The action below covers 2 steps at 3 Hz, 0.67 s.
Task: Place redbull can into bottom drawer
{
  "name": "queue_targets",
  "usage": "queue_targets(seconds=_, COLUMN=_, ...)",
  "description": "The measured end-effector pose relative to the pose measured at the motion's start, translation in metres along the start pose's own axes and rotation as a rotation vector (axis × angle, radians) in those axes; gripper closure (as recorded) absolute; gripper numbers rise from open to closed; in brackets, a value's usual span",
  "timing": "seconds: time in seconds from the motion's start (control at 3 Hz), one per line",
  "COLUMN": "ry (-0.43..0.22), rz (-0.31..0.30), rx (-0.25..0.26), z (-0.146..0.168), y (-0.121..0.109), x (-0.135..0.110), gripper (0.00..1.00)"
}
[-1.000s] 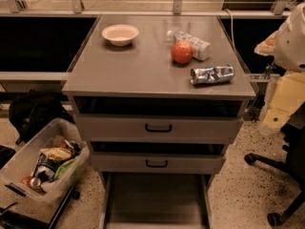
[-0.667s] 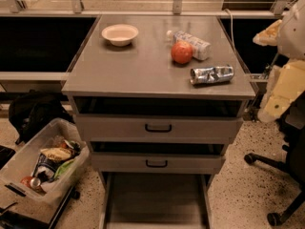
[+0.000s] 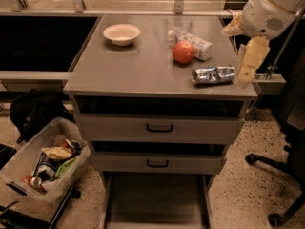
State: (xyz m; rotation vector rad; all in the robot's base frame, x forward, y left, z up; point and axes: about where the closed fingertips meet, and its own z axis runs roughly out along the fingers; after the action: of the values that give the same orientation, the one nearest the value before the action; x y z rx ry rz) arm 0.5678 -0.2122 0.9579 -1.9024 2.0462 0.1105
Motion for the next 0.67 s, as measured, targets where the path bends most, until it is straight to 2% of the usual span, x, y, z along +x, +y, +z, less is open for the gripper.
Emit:
queue_targets(seconds=0.33, ry=0.041, rz=-0.035, rx=0.015, z=0.023, y=-0.059, x=-0.014, gripper=0.00)
queue_targets(seconds=0.67, ry=0.090, rz=-0.053, rx=0.092, z=0.023, y=-0.106, x=-0.027, gripper=0.00)
